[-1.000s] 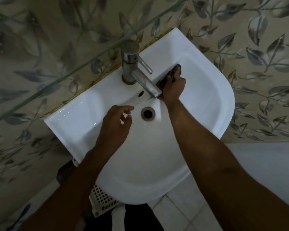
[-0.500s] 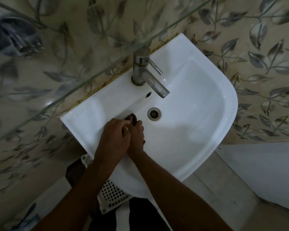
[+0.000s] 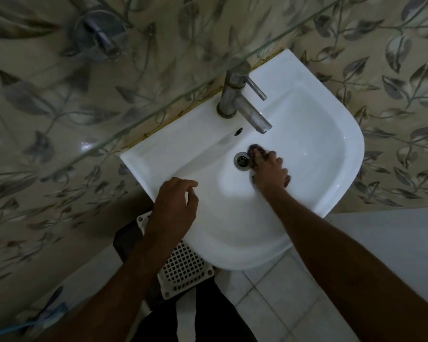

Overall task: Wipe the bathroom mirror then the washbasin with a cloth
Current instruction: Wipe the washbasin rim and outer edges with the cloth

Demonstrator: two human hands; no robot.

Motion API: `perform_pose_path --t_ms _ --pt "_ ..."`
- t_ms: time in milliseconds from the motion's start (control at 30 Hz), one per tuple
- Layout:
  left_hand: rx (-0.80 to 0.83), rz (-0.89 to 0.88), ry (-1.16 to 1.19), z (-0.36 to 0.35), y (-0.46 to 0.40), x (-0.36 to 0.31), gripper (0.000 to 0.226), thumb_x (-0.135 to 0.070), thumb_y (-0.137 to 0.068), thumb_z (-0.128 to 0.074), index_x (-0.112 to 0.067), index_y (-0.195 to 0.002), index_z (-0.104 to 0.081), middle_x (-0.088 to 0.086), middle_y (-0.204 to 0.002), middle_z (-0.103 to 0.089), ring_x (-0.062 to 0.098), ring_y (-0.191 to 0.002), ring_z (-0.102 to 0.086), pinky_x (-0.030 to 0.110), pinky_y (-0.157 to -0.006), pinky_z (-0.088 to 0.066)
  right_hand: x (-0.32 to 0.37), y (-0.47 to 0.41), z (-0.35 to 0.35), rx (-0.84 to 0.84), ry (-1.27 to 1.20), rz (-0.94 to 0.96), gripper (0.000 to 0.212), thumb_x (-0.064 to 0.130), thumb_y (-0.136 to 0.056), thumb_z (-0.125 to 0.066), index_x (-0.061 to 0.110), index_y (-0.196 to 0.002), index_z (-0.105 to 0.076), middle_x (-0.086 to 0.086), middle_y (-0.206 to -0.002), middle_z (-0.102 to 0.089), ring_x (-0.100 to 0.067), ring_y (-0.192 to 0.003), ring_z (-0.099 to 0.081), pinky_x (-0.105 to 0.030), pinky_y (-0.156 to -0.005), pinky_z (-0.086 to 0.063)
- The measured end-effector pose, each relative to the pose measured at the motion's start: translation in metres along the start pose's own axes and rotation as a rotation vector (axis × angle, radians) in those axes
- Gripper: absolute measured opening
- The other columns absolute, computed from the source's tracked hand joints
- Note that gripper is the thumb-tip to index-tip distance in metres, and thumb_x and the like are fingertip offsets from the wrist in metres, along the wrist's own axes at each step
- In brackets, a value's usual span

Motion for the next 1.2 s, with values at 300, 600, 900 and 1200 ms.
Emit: perform_pose_path --t_ms 300,600,900,1200 --pt "0.013 0.044 0.023 0.002 0.013 0.009 0.023 -0.01 -0.096 -0.056 -0.01 -0.117 -0.064 0.006 -0.113 -0.062 0.021 -0.107 -0.057 0.025 -0.094 -0.041 0.119 0.114 -0.028 0.298 -0.74 0.317 0.043 0.046 -0.089 -0.043 0.032 -0.128 -0.057 -0.008 -0.1 -0.058 -0.031 -0.085 -0.059 -0.042 -0.074 -0.053" --pt "-0.104 0.12 0.142 0.022 0.037 0.022 0.027 -0.006 -0.092 -0.058 -0.017 -0.117 -0.058 -0.002 -0.11 -0.049 0.013 -0.099 -0.05 0.034 -0.089 -0.05 0.046 0.11 -0.023 0.249 -0.268 0.264 0.03 0.039 -0.095 -0.053 0.038 -0.125 -0.055 -0.004 -0.121 -0.051 -0.031 -0.106 -0.056 -0.048 -0.09 -0.053" --pt "-0.099 0.175 0.164 0.032 0.042 0.02 0.026 -0.01 -0.095 -0.057 -0.019 -0.119 -0.057 -0.007 -0.107 -0.048 0.012 -0.097 -0.053 0.026 -0.085 -0.047 0.146 0.116 -0.001 0.217 -0.647 0.378 0.022 0.013 -0.099 -0.045 0.026 -0.085 -0.057 -0.003 -0.076 -0.056 -0.018 -0.066 -0.055 -0.031 -0.061 -0.044" --pt "-0.142 0.222 0.231 0.039 0.043 0.029 0.026 -0.009 -0.094 -0.057 -0.023 -0.116 -0.057 -0.004 -0.109 -0.051 0.013 -0.095 -0.057 0.028 -0.083 -0.051 0.101 0.143 -0.002 0.247 -0.68 0.42 0.023 0.0 -0.099 -0.047 0.015 -0.091 -0.063 -0.005 -0.079 -0.048 -0.004 -0.056 -0.05 -0.019 -0.055 -0.04"
Point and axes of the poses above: each hand's wrist, its own y-axis away from the middle knuckle, its own z-axis out of the back of the hand, x = y × z, the point moved 3 cm from there along -y, towards the middle knuckle
